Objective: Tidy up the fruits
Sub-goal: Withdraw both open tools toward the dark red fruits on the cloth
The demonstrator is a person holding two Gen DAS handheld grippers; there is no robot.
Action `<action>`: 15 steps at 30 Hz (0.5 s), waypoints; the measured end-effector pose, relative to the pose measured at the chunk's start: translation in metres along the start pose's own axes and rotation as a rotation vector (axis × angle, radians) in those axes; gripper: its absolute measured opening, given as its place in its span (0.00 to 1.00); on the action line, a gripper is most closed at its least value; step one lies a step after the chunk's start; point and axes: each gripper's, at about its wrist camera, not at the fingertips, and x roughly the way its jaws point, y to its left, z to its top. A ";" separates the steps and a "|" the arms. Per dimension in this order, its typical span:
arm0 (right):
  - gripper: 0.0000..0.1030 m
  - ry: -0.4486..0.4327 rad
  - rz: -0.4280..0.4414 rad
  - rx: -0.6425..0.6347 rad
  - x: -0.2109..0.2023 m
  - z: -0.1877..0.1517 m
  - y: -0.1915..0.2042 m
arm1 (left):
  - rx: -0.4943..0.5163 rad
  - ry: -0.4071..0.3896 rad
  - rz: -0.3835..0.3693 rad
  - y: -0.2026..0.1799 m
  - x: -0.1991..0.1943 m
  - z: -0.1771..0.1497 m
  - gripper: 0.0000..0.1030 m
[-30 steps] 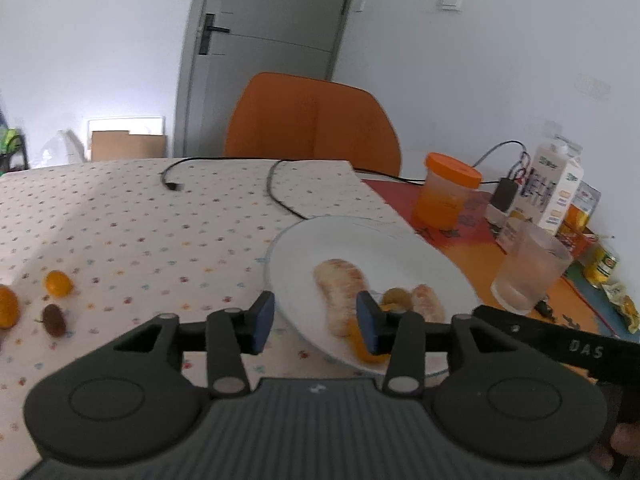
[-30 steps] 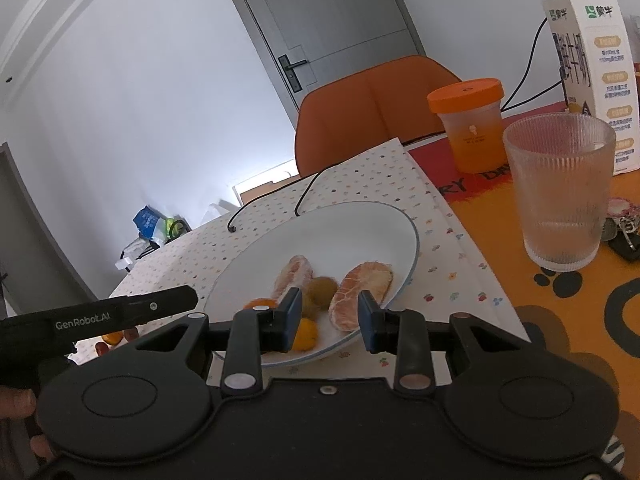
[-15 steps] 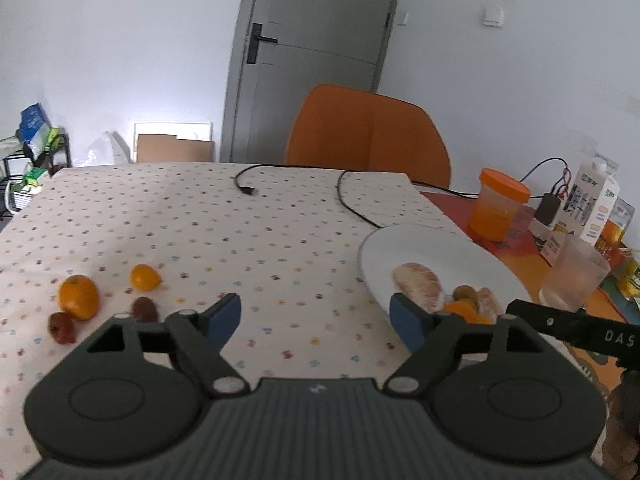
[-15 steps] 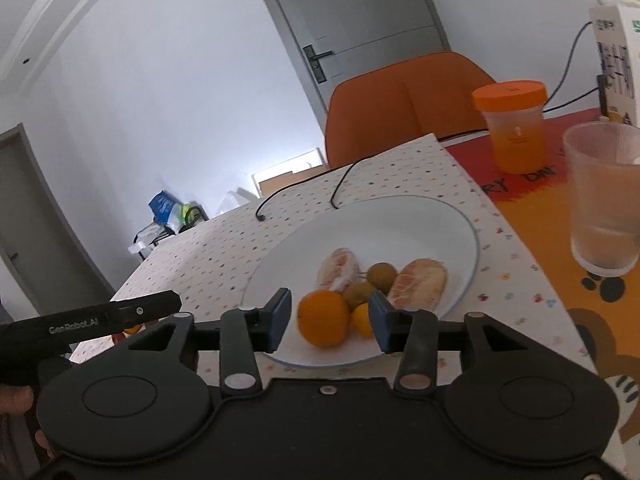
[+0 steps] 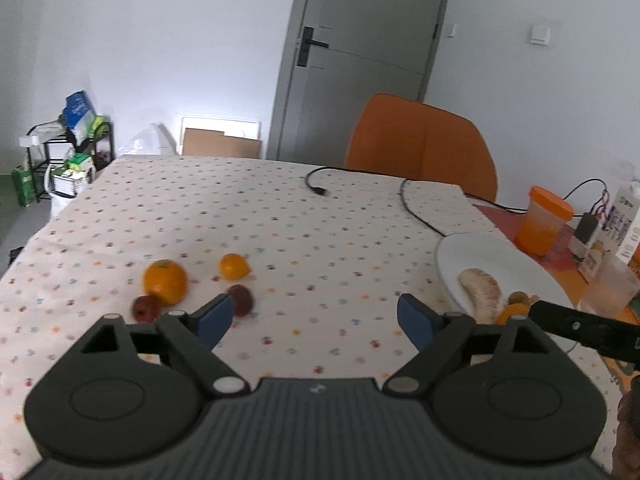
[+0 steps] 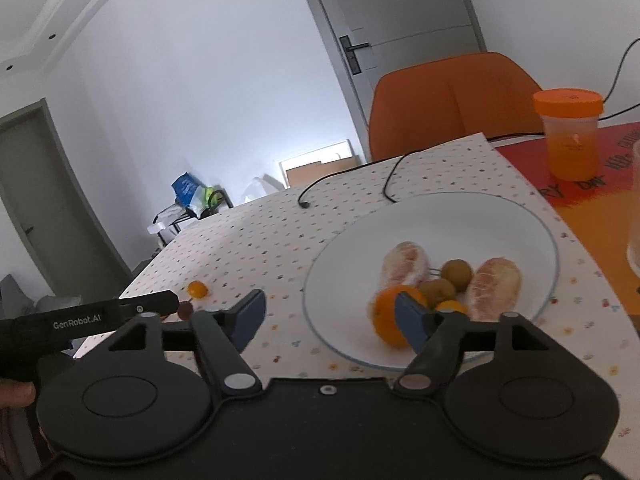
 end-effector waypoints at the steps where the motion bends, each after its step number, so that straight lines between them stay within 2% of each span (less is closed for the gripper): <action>1: 0.77 0.002 0.004 -0.006 0.001 0.000 0.004 | -0.004 -0.003 0.006 0.003 -0.002 -0.001 0.86; 4: 0.84 0.021 0.020 -0.022 0.008 -0.001 0.015 | -0.016 -0.011 0.012 0.014 -0.007 -0.001 0.87; 6: 0.93 0.027 0.033 -0.038 0.012 -0.001 0.023 | -0.024 -0.019 0.028 0.022 -0.010 -0.002 0.90; 7: 0.95 0.025 0.035 -0.046 0.014 -0.001 0.027 | -0.030 -0.022 0.032 0.026 -0.011 -0.002 0.90; 15: 1.00 0.038 0.046 -0.077 0.025 -0.002 0.054 | -0.085 -0.022 0.052 0.060 -0.021 -0.003 0.91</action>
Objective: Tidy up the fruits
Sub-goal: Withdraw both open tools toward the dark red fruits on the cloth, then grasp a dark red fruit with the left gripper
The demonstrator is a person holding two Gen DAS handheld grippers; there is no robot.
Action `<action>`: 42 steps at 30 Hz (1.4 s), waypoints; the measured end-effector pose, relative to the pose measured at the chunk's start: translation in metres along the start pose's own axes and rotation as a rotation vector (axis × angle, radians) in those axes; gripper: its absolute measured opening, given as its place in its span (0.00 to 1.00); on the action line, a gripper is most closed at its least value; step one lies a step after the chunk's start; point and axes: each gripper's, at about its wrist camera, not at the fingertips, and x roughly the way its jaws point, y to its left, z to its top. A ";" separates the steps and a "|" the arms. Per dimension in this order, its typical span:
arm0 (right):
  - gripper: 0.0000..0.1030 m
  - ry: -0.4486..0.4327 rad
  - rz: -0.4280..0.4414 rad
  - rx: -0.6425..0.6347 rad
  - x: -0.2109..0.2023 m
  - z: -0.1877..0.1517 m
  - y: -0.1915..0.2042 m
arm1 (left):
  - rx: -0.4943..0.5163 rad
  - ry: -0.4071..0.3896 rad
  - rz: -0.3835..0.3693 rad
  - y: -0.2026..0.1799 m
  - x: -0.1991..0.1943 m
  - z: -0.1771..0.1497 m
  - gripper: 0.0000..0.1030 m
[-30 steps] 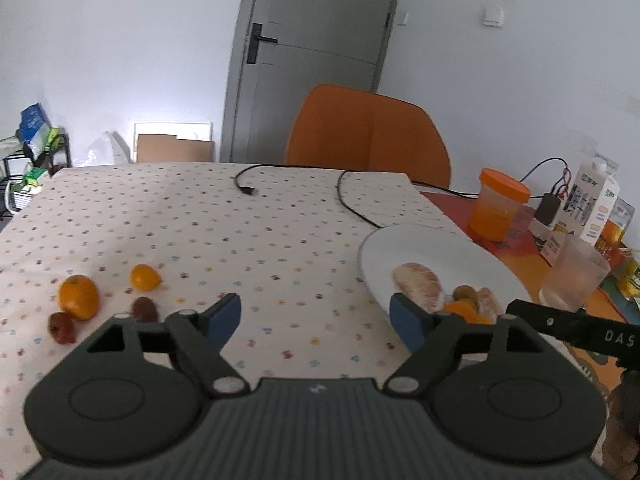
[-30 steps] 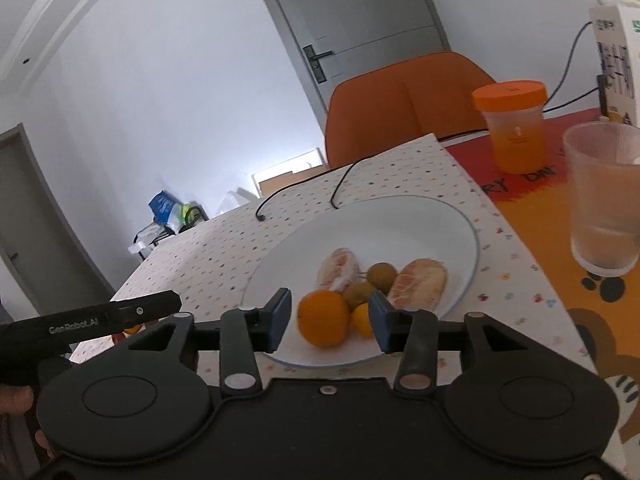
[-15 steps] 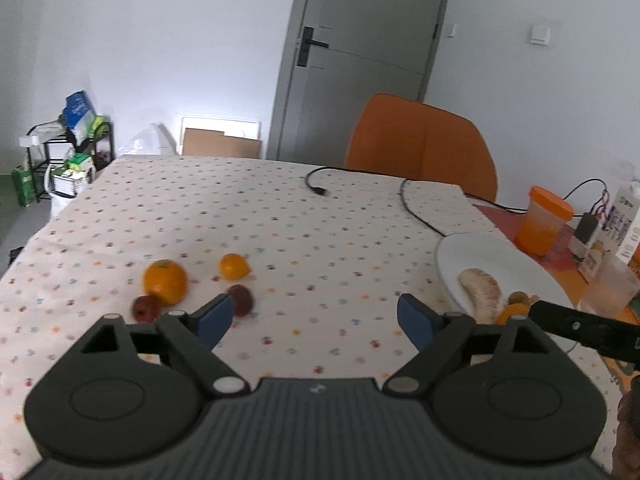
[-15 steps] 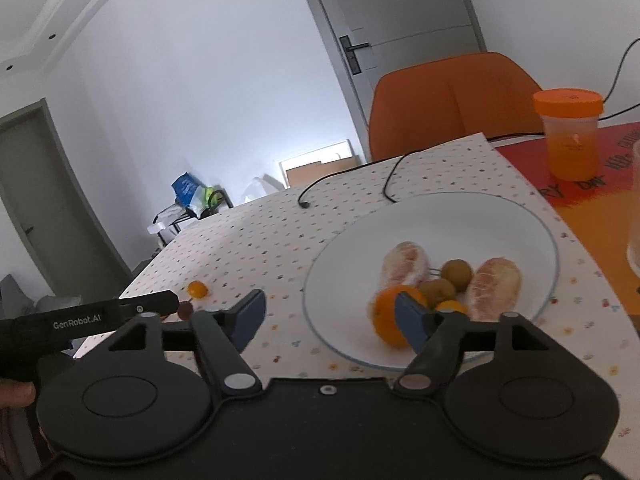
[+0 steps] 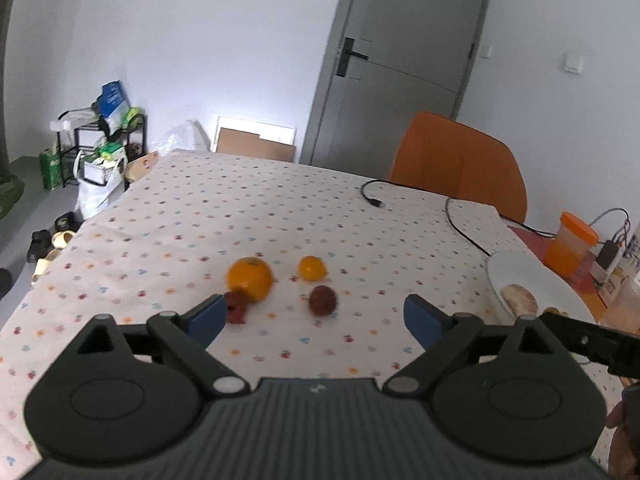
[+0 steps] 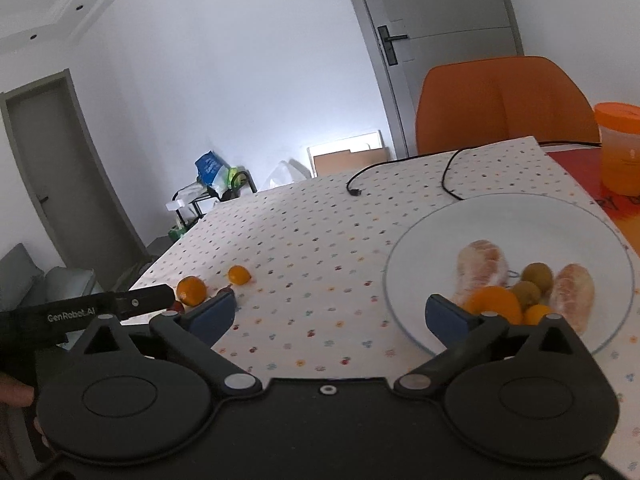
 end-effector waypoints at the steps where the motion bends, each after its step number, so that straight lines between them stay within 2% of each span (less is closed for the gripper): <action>1: 1.00 0.003 0.004 -0.002 0.002 0.000 0.003 | -0.003 0.003 -0.001 0.004 0.000 0.000 0.91; 8: 1.00 0.027 0.025 -0.014 0.012 -0.002 0.017 | -0.017 0.011 0.013 0.019 -0.003 -0.001 0.91; 23: 1.00 0.069 0.042 -0.066 0.040 -0.003 0.046 | -0.081 0.039 -0.006 0.050 0.012 -0.012 0.89; 26: 1.00 0.074 0.057 -0.078 0.046 -0.003 0.052 | -0.091 0.034 -0.004 0.054 0.016 -0.013 0.83; 33: 0.96 0.088 0.086 -0.095 0.062 -0.001 0.063 | -0.130 0.038 0.016 0.063 0.029 -0.013 0.57; 38: 0.82 0.118 0.095 -0.111 0.076 0.002 0.070 | -0.142 0.038 0.016 0.064 0.036 -0.012 0.47; 42: 0.77 0.132 0.104 -0.127 0.086 0.003 0.076 | -0.156 0.040 0.012 0.066 0.042 -0.011 0.38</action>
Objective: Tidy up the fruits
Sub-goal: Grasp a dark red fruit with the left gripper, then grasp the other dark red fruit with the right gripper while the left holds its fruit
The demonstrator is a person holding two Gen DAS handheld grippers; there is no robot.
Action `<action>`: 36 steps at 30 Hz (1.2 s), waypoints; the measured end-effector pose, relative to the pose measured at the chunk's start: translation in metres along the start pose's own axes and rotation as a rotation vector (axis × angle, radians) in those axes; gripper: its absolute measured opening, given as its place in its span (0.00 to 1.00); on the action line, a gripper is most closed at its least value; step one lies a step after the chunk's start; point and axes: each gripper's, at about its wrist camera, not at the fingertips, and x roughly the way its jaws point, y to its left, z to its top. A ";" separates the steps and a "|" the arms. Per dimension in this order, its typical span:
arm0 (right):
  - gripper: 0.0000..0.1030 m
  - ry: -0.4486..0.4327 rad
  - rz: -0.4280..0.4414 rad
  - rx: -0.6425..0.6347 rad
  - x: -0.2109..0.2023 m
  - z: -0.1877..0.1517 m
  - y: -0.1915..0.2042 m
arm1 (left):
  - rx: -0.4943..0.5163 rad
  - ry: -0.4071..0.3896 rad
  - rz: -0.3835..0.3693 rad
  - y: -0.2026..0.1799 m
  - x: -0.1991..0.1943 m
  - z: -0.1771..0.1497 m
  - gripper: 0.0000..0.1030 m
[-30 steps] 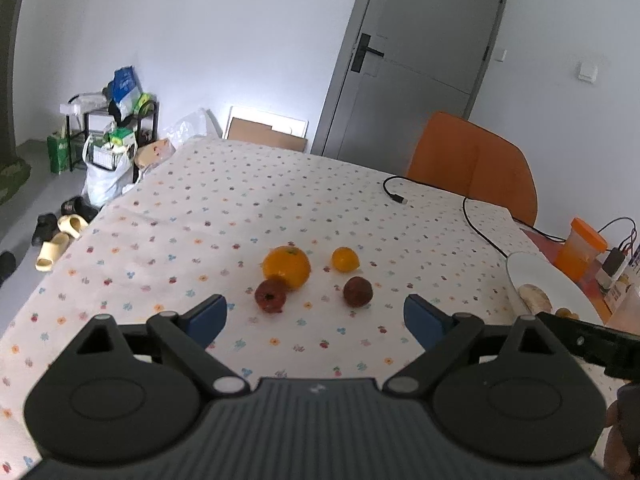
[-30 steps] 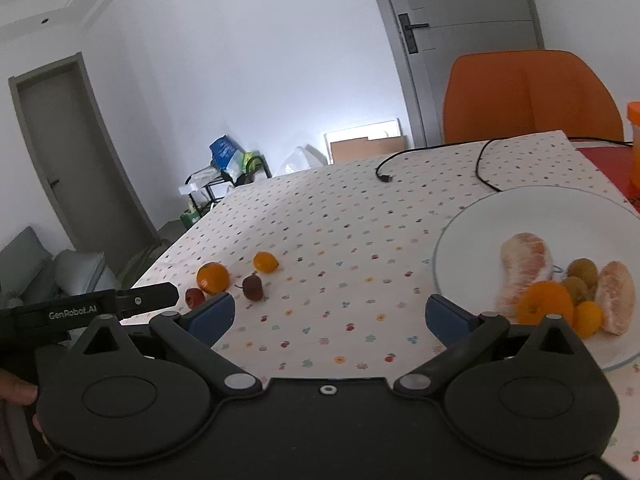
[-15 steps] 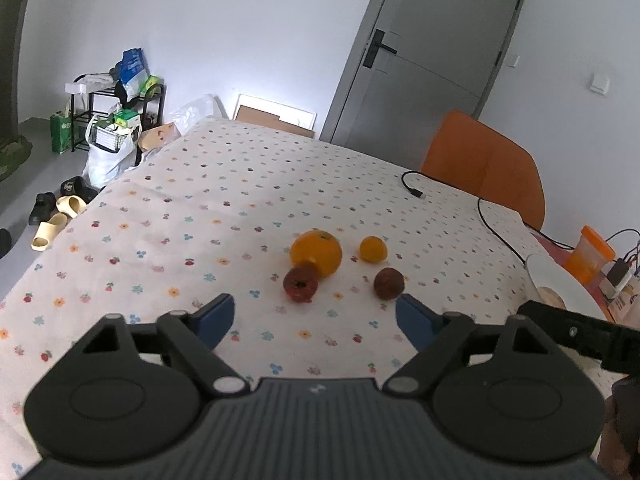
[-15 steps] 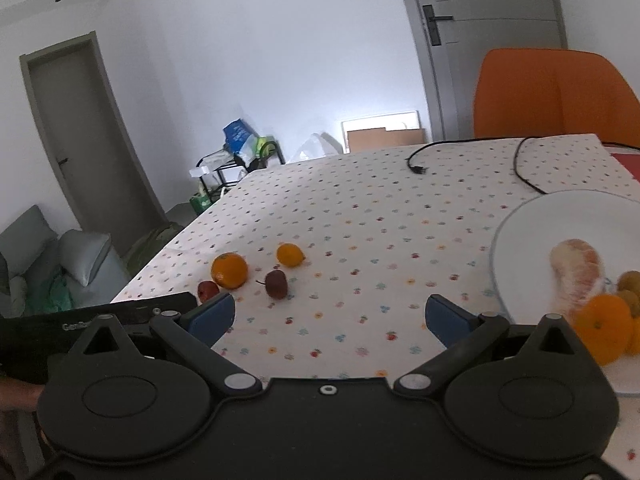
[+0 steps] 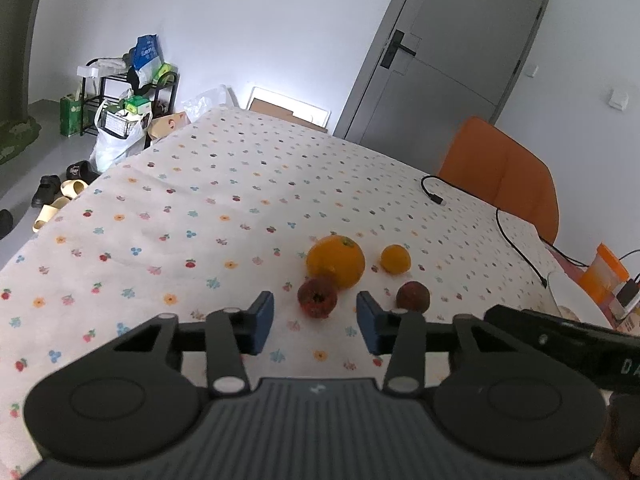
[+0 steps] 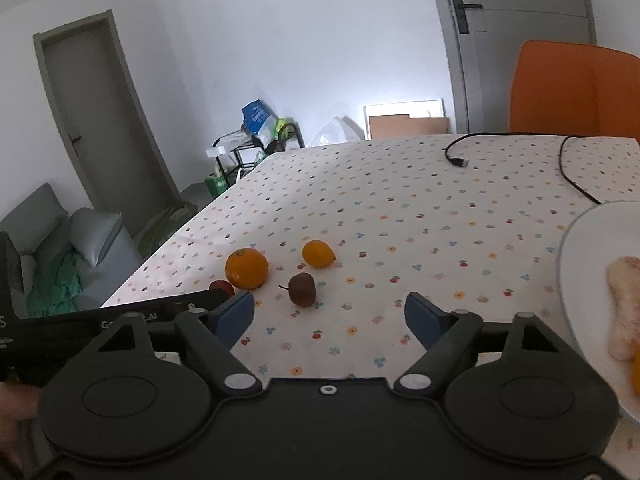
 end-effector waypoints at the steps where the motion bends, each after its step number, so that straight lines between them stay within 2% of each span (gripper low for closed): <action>1: 0.76 0.003 0.002 -0.002 0.003 0.001 0.001 | -0.005 -0.002 -0.004 0.000 0.001 0.001 0.37; 5: 0.68 0.017 -0.002 -0.008 0.012 0.003 0.005 | -0.022 -0.011 -0.025 0.001 0.005 0.003 0.29; 11: 0.64 0.037 0.005 -0.020 0.022 0.005 0.010 | -0.040 -0.005 -0.022 0.004 0.009 0.002 0.21; 22: 0.48 0.090 0.022 -0.039 0.049 0.009 0.017 | -0.059 -0.036 -0.015 0.010 0.002 0.005 0.20; 25: 0.47 0.096 0.016 -0.054 0.055 0.011 0.020 | -0.061 -0.039 -0.013 0.012 0.000 0.006 0.20; 28: 0.35 0.106 0.013 -0.058 0.061 0.011 0.023 | -0.057 -0.038 -0.009 0.013 -0.001 0.007 0.20; 29: 0.25 0.110 0.017 -0.053 0.062 0.010 0.023 | -0.053 -0.037 -0.005 0.013 -0.001 0.007 0.20; 36: 0.19 0.092 0.019 -0.036 0.056 0.010 0.020 | -0.029 -0.042 -0.005 0.008 -0.006 0.006 0.20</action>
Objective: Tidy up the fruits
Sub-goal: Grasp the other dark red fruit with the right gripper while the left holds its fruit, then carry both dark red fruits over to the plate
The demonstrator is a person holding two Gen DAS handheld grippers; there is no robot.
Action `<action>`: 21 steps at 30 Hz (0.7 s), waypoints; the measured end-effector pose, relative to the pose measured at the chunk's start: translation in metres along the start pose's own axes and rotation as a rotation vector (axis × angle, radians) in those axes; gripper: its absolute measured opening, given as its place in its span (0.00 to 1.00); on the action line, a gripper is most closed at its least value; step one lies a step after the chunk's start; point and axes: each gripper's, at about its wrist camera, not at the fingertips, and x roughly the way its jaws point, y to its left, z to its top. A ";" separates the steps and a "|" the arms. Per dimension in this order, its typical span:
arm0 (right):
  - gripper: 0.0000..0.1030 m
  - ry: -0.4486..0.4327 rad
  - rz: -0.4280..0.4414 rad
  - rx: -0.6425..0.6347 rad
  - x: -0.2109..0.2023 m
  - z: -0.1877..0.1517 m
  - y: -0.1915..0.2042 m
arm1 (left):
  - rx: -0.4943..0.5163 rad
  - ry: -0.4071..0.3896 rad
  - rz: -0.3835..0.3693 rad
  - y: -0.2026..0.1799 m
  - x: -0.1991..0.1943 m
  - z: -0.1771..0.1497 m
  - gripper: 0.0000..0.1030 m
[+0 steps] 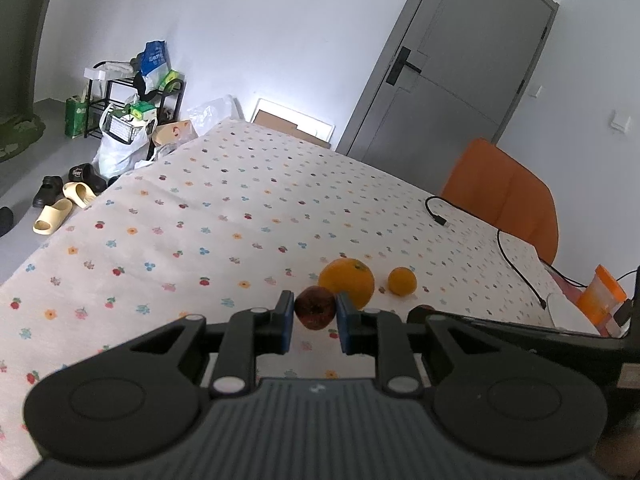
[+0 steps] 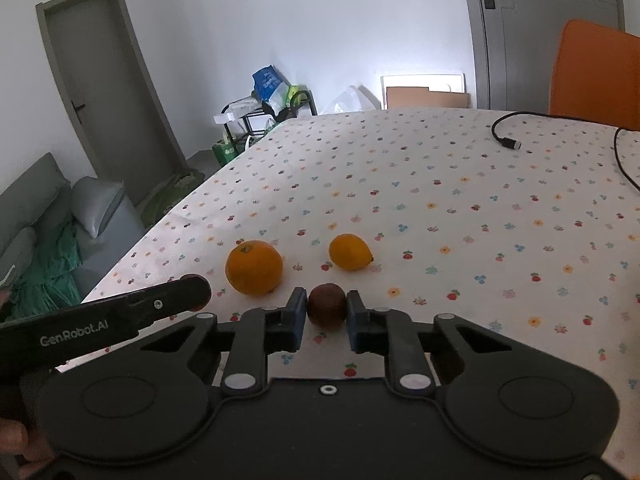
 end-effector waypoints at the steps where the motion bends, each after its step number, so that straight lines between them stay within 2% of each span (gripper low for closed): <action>1: 0.19 -0.004 0.000 0.000 -0.003 0.000 -0.001 | 0.002 0.000 -0.001 -0.001 0.000 0.000 0.20; 21: 0.19 -0.109 -0.033 0.069 -0.063 -0.009 -0.038 | 0.097 -0.015 -0.051 -0.054 -0.010 -0.002 0.20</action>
